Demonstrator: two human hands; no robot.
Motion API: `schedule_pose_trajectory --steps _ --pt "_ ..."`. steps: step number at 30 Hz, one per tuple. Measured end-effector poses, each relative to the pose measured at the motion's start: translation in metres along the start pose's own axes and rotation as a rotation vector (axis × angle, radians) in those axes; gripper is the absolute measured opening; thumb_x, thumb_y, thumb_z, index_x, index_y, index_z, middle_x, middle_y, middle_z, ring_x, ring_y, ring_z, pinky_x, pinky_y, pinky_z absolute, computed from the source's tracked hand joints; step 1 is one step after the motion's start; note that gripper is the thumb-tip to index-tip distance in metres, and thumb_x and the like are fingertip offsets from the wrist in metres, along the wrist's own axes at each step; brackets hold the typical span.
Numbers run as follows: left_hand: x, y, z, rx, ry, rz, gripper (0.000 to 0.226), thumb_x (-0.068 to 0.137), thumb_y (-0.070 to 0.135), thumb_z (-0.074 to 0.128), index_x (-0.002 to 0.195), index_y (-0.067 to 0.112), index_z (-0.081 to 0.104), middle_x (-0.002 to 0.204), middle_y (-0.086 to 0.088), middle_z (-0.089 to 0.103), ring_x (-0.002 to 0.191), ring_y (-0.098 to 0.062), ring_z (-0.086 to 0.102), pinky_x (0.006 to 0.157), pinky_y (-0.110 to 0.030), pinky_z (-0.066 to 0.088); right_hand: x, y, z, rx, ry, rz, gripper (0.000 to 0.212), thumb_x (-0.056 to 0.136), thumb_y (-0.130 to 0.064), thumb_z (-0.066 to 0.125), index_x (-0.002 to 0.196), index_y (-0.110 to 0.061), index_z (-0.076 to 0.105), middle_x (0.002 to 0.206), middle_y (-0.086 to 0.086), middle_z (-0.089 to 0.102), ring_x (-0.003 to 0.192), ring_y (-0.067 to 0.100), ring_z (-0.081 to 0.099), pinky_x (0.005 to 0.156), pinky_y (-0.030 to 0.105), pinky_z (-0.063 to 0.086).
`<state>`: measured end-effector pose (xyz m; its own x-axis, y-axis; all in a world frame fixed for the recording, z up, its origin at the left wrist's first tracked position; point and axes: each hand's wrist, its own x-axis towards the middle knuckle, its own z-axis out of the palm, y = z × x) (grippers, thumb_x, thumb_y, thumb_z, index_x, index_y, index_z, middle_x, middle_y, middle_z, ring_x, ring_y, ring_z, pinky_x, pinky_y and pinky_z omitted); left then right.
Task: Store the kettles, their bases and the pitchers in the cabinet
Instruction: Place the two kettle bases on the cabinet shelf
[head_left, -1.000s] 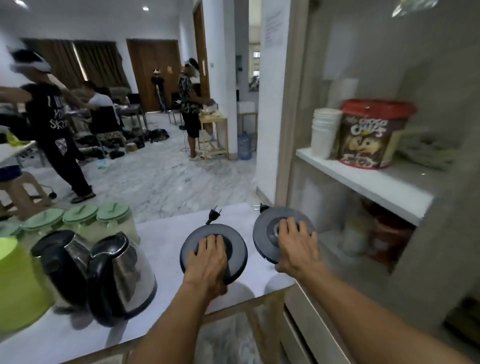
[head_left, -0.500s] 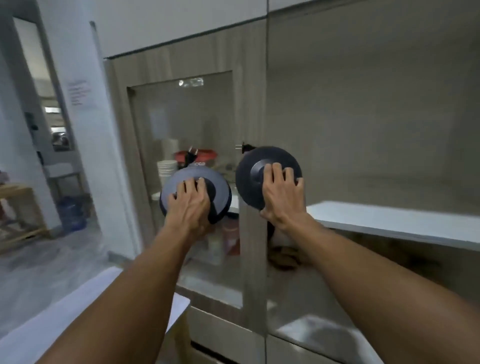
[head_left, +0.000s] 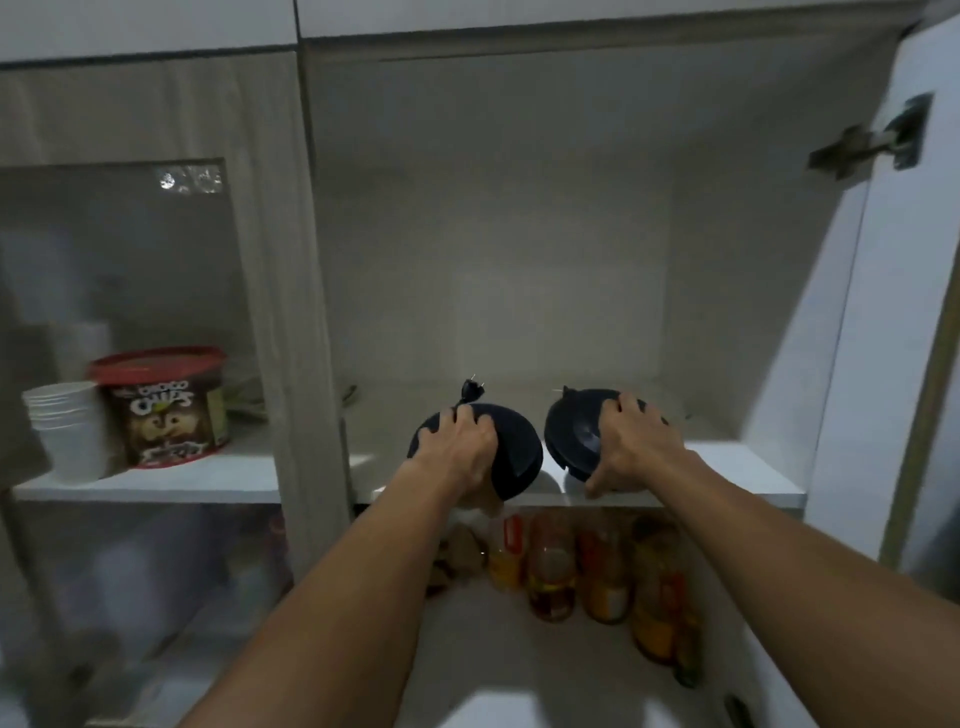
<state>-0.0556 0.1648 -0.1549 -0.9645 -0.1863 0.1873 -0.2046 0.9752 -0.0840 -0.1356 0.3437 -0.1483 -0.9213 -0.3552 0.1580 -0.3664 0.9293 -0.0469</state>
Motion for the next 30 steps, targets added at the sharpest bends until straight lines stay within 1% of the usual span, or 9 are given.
schedule_pose_trajectory --steps 2,5,10,16,19,21,23,26,30 --pt "0.032 0.001 0.010 -0.035 -0.069 0.003 0.065 0.087 0.032 0.068 0.136 0.003 0.037 0.142 -0.021 0.035 0.131 -0.042 0.034 0.106 -0.059 0.036 0.028 0.013 0.008 -0.031 -0.082 0.013 0.116 0.054 -0.055 0.087 0.145 -0.010 0.032 0.147 0.009 0.035 0.133 0.035 0.038 0.104 0.050 0.043" --pt "0.081 0.003 0.021 -0.087 -0.215 -0.027 0.090 0.061 0.050 0.085 0.130 0.008 0.045 0.139 -0.015 0.038 0.126 -0.039 0.040 0.105 -0.051 0.042 0.073 0.031 0.019 -0.042 -0.255 -0.007 0.104 0.050 -0.058 0.088 0.134 -0.015 0.045 0.138 0.006 0.042 0.124 0.031 0.045 0.101 0.046 0.047" --pt "0.148 0.011 0.038 -0.086 -0.415 -0.098 0.079 0.063 0.054 0.084 0.122 0.010 0.054 0.129 -0.008 0.051 0.107 -0.029 0.052 0.092 -0.041 0.051 0.143 0.051 0.033 0.035 -0.413 -0.037 0.100 0.050 -0.062 0.087 0.129 -0.015 0.048 0.134 0.004 0.047 0.115 0.029 0.055 0.098 0.044 0.050" --pt "0.189 0.011 0.051 -0.109 -0.450 -0.126 0.085 0.065 0.052 0.083 0.131 0.011 0.049 0.140 -0.011 0.037 0.128 -0.034 0.039 0.104 -0.048 0.044 0.187 0.053 0.039 0.000 -0.451 -0.032 0.101 0.044 -0.063 0.085 0.126 -0.016 0.050 0.127 0.002 0.055 0.110 0.028 0.059 0.096 0.043 0.052" --pt "0.185 0.012 0.055 -0.132 -0.414 -0.145 0.096 0.068 0.048 0.082 0.144 0.012 0.036 0.146 -0.011 0.031 0.134 -0.035 0.034 0.107 -0.049 0.040 0.187 0.051 0.042 0.000 -0.450 -0.025 0.103 0.052 -0.061 0.084 0.134 -0.014 0.045 0.135 0.005 0.050 0.116 0.030 0.056 0.098 0.044 0.051" --pt "0.175 0.014 0.058 -0.163 -0.334 -0.179 0.107 0.071 0.042 0.082 0.152 0.013 0.018 0.149 -0.013 0.024 0.138 -0.036 0.029 0.111 -0.050 0.036 0.177 0.050 0.047 0.056 -0.414 -0.015 0.106 0.062 -0.058 0.082 0.144 -0.011 0.033 0.147 0.009 0.038 0.128 0.033 0.048 0.104 0.046 0.046" --pt "0.156 0.017 0.058 -0.217 -0.231 -0.197 0.114 0.070 0.035 0.084 0.154 0.014 0.010 0.152 -0.012 0.018 0.141 -0.035 0.023 0.112 -0.052 0.034 0.157 0.049 0.056 0.119 -0.317 0.003 0.111 0.067 -0.057 0.078 0.150 -0.011 0.021 0.154 0.011 0.025 0.137 0.039 0.035 0.108 0.050 0.040" --pt "0.112 0.018 0.047 -0.265 -0.135 -0.193 0.115 0.066 0.037 0.087 0.152 0.015 0.013 0.155 -0.009 0.012 0.144 -0.034 0.020 0.113 -0.057 0.030 0.118 0.040 0.060 0.174 -0.190 0.005 0.109 0.071 -0.052 0.075 0.152 -0.015 0.013 0.157 0.009 0.015 0.141 0.043 0.023 0.109 0.060 0.034" --pt "0.018 0.004 0.028 -0.227 -0.013 -0.260 0.099 0.075 0.043 0.079 0.149 0.015 0.018 0.155 -0.008 0.014 0.141 -0.034 0.023 0.111 -0.060 0.029 0.049 0.000 0.047 0.210 -0.156 -0.077 0.100 0.084 -0.048 0.069 0.155 -0.014 0.008 0.164 0.006 0.001 0.147 0.044 0.012 0.111 0.067 0.025"
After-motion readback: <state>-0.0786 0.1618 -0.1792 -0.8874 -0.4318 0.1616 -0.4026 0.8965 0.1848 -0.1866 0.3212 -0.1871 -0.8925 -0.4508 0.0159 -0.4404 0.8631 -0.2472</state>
